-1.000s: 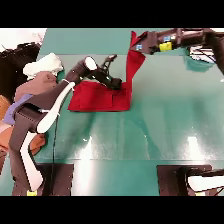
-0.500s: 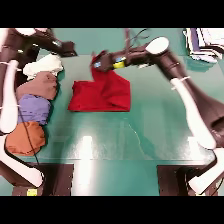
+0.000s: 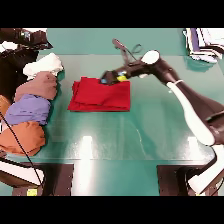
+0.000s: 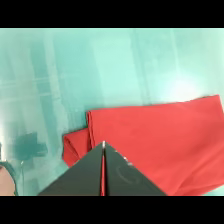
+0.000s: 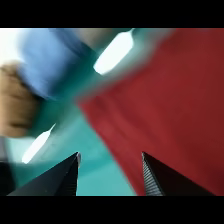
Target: Fold the shirts.
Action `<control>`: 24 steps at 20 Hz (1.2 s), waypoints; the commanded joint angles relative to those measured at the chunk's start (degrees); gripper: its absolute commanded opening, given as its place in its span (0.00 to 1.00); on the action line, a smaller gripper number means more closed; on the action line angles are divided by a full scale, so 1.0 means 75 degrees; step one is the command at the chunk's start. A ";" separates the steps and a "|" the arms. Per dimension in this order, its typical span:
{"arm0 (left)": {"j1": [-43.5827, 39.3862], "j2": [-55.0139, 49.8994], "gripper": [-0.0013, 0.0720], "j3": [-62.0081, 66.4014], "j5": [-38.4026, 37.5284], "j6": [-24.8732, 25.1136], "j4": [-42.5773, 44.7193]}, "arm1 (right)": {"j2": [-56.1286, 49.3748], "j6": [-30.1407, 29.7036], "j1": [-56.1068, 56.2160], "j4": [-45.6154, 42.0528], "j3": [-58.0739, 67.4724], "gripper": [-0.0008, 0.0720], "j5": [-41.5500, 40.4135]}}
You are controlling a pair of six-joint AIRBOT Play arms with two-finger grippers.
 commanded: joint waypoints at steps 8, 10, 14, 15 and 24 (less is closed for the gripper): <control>-0.0606 0.0032 0.05 -0.0297 0.0329 0.0029 -0.0012 | 0.0822 0.1396 -0.2008 -0.0367 -0.3506 0.74 -0.0860; -0.0778 0.0032 0.05 -0.0300 0.0344 0.0029 -0.0009 | 0.0248 0.1396 -0.1722 -0.0160 -0.2949 0.74 -0.0787; -0.0912 0.0035 0.05 -0.0297 0.0114 0.0023 -0.0105 | -0.0935 0.1402 -0.1157 0.0653 -0.1632 0.73 -0.0697; -0.0912 0.0041 0.05 -0.0297 0.0038 0.0017 -0.0111 | -0.1145 0.1402 -0.1070 0.0729 -0.1355 0.62 -0.0691; -0.0912 0.0434 0.05 -0.0297 0.0029 -0.0341 -0.0152 | 0.0020 0.1562 -0.1542 -0.0947 -0.0947 0.03 -0.1070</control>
